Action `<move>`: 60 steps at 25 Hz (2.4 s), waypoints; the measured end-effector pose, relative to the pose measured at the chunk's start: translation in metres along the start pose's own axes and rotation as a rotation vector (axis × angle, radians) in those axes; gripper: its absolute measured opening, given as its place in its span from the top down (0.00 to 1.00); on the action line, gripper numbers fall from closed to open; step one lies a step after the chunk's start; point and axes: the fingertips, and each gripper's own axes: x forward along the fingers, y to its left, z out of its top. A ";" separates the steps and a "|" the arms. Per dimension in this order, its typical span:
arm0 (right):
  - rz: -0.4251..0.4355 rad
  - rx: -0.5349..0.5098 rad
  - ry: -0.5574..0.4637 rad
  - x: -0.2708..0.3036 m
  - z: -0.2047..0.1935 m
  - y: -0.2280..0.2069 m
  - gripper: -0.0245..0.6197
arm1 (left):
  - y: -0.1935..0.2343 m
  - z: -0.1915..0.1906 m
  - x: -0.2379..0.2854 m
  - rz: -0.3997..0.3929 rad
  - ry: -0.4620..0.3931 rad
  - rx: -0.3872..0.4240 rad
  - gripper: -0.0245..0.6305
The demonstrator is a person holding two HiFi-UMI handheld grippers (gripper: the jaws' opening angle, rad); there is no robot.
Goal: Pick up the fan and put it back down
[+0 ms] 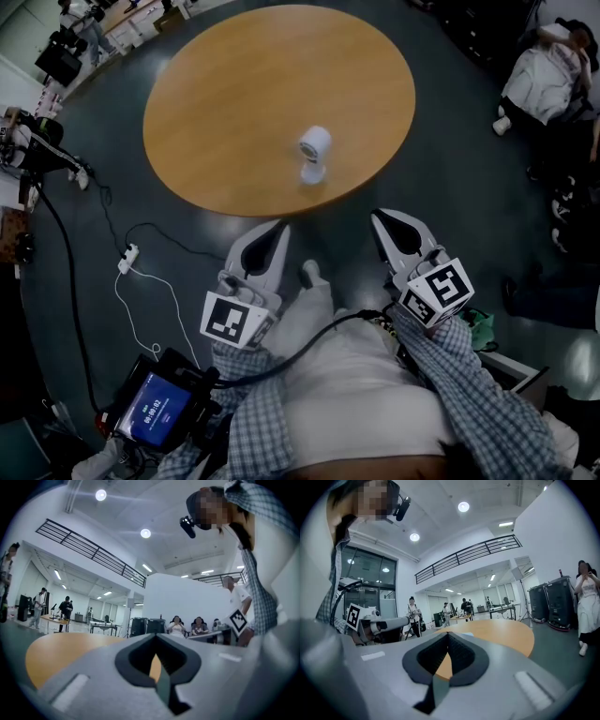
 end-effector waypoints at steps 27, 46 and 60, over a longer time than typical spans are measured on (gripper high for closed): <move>0.099 -0.243 0.250 0.127 -0.095 -0.045 0.81 | 0.082 -0.058 0.055 -0.030 0.172 -0.066 0.96; 0.194 -0.166 0.201 0.187 -0.120 -0.046 0.70 | 0.106 -0.085 0.054 0.078 0.218 -0.147 0.96; 0.201 -0.177 0.158 0.191 -0.105 -0.041 0.75 | 0.105 -0.086 0.059 0.064 0.226 -0.131 0.96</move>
